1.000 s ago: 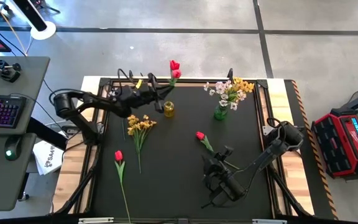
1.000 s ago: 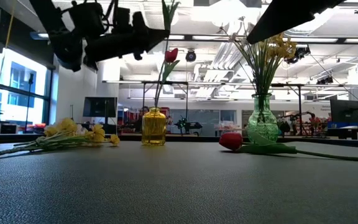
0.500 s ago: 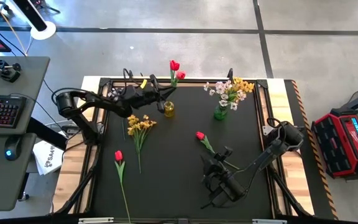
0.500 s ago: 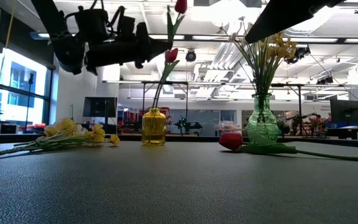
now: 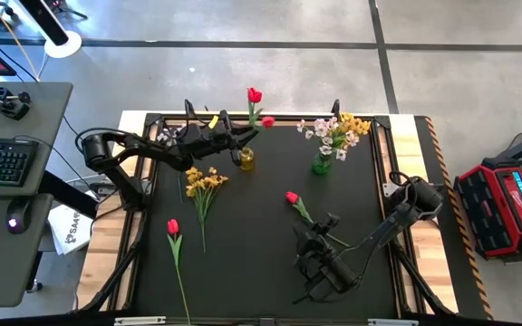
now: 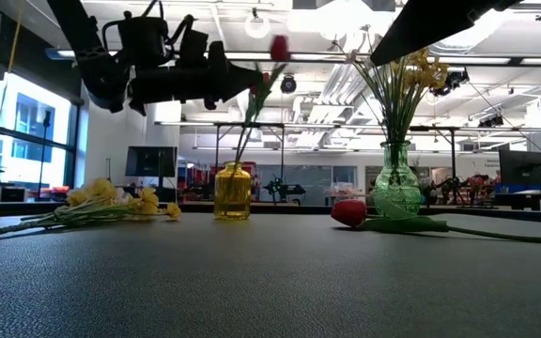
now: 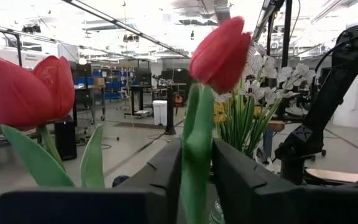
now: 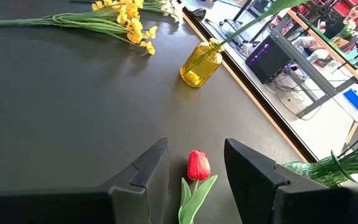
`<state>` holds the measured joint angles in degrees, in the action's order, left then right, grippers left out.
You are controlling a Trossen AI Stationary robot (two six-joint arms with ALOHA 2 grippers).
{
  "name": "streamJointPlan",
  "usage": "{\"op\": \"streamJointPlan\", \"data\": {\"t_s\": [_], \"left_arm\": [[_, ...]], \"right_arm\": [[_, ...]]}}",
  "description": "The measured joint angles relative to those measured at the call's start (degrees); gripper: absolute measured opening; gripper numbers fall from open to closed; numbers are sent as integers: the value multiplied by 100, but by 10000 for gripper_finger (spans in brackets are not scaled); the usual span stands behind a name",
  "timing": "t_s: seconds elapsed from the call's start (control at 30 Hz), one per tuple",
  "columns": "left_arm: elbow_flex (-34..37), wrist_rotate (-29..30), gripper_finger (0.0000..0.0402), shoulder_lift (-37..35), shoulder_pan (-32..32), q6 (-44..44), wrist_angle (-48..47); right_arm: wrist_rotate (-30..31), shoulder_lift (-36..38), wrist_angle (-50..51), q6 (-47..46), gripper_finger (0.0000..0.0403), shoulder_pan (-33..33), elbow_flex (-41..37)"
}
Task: Sort flowers into vase by color
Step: Put the red tulip into the yellow vase, then put the yellow flowers into the green vase
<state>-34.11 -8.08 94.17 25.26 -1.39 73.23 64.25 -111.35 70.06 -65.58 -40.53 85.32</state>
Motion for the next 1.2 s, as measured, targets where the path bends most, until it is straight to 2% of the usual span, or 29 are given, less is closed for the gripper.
{"op": "streamJointPlan", "data": {"t_s": [0.2, 0.47, 0.57, 0.67, 0.8, 0.9, 1.0, 1.2], "left_arm": [[1, 0, 112, -24, 0, 4, -16], [4, -4, 115, -455, -141, 303, -63], [4, 55, 115, -799, -313, 488, -474], [4, 458, 115, -1240, -654, 909, -1348], [4, 1716, 115, -1911, -1504, 2099, -2684], [4, 2816, 115, -2309, -2252, 2635, -3639], [4, 3930, 115, -2601, -2958, 2683, -4447], [4, 6328, 115, -2888, -4344, 2070, -5544]], "right_arm": [[-122, 0, -2, 1, 140, 0, 0], [-230, 0, -27, 1, 140, 0, 0], [-762, 0, -26, 130, 140, 4, 0], [-1323, 0, -39, 288, 140, 37, 0], [-1823, 0, -121, 541, 140, 73, 0], [-2203, 0, -364, 985, 140, 142, 2], [-2623, 0, -534, 1768, 140, 231, 0], [-2907, 0, -458, 2507, 135, 523, 1]]}}
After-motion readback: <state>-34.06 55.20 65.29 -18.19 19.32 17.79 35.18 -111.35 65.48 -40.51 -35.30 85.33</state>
